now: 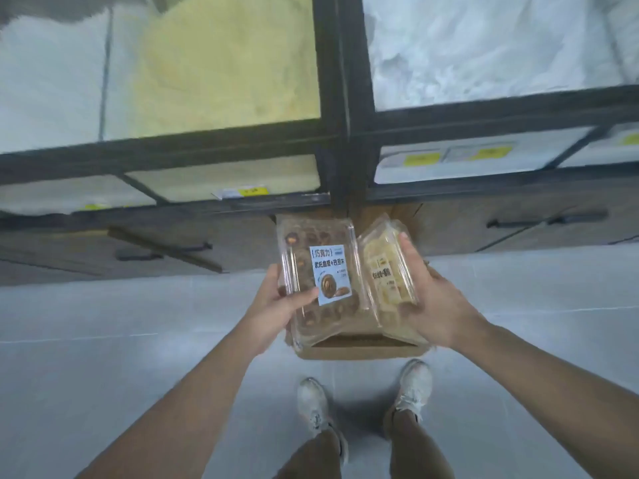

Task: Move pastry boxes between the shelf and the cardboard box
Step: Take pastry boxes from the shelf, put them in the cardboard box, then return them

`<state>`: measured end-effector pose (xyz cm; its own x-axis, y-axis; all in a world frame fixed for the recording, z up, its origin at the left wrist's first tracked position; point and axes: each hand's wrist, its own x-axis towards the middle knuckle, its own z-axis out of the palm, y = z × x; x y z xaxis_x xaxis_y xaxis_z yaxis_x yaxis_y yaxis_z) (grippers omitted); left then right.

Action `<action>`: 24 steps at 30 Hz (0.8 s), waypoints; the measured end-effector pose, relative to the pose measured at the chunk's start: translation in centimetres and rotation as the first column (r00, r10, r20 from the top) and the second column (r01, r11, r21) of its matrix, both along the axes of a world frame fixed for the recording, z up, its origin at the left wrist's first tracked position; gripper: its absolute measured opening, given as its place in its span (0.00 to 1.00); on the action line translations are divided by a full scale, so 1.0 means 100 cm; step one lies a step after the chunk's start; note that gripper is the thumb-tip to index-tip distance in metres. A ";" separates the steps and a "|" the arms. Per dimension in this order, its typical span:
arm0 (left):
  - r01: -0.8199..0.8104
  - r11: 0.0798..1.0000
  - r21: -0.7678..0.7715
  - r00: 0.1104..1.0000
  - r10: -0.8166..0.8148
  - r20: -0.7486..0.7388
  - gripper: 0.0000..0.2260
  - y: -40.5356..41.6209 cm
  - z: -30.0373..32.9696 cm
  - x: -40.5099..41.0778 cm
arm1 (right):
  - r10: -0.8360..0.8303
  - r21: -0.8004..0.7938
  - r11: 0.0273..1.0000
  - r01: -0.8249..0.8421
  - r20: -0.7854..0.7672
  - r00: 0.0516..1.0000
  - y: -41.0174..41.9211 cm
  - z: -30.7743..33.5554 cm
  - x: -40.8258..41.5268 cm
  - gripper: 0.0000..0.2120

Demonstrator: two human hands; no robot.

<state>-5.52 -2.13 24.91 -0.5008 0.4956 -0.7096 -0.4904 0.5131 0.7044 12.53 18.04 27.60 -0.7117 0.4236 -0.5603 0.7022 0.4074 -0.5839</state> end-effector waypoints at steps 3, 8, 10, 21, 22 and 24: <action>0.043 0.998 0.052 0.999 -0.042 -0.035 0.25 -0.020 0.075 -0.006 | -0.055 0.010 0.998 0.056 -0.064 0.996 -0.015 0.065 0.000 0.54; 0.053 0.989 0.138 0.989 -0.033 -0.143 0.28 -0.057 0.186 -0.012 | -0.049 0.016 0.998 0.054 -0.219 0.974 -0.034 0.160 -0.006 0.54; 0.017 0.984 0.178 0.983 0.016 -0.184 0.30 -0.071 0.224 -0.013 | -0.018 0.000 1.000 0.018 -0.278 0.961 -0.037 0.196 -0.013 0.53; -0.169 0.898 0.405 0.858 0.336 -0.387 0.32 -0.106 0.393 -0.003 | 0.272 0.087 0.957 -0.275 -0.589 0.761 -0.018 0.365 -0.080 0.52; -0.194 0.884 0.425 0.836 0.376 -0.400 0.32 -0.108 0.405 0.001 | 0.296 0.091 0.948 -0.304 -0.602 0.741 -0.017 0.377 -0.087 0.52; -0.235 0.858 0.456 0.793 0.441 -0.421 0.32 -0.114 0.425 0.010 | 0.352 0.104 0.922 -0.373 -0.628 0.695 -0.016 0.398 -0.101 0.52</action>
